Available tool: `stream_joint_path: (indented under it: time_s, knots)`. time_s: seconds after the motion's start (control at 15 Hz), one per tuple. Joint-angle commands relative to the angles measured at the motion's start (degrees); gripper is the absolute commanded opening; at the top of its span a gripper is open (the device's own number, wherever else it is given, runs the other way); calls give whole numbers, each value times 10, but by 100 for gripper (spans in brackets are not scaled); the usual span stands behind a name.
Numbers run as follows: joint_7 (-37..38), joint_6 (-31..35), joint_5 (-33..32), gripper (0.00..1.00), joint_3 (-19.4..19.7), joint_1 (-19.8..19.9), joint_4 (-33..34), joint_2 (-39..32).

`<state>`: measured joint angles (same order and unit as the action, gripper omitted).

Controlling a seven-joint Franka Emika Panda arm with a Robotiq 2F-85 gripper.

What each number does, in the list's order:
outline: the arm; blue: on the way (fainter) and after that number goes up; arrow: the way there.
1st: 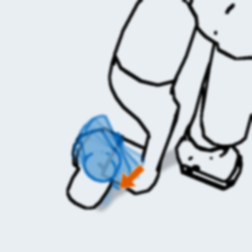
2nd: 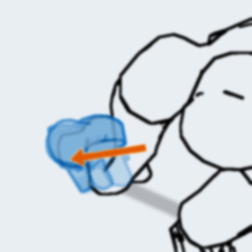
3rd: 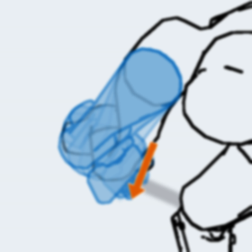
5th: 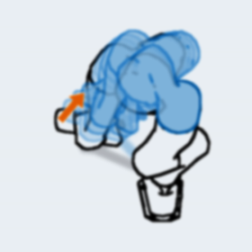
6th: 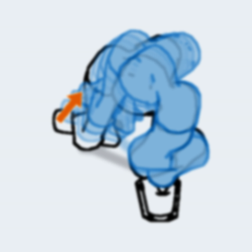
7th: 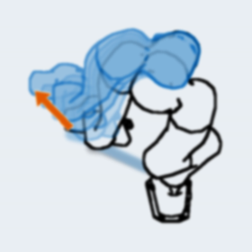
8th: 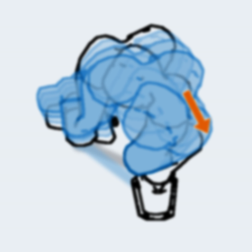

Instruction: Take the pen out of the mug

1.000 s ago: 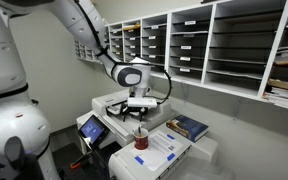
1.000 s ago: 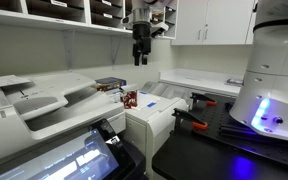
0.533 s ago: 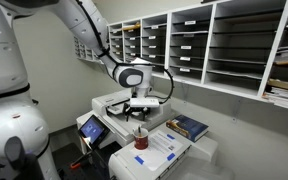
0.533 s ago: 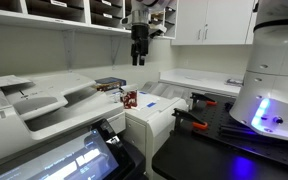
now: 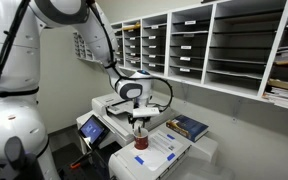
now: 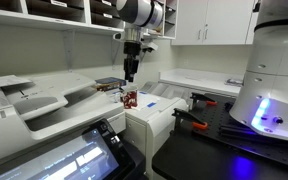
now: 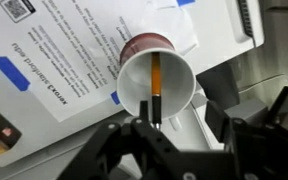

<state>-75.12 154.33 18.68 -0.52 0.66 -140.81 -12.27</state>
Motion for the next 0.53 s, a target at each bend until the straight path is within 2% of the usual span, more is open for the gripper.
stream_joint_path:
  time_s: [0.0,0.07,0.27,0.33,0.47]
  knots:
    - [-8,36,3,56,-41,43,24,-37]
    - [-10,44,2,61,-50,54,29,-47]
    - [-13,36,0,62,-76,84,42,-68]
    - [-14,32,0,58,-85,93,44,-73]
    - [-9,37,-6,56,-95,103,43,-79]
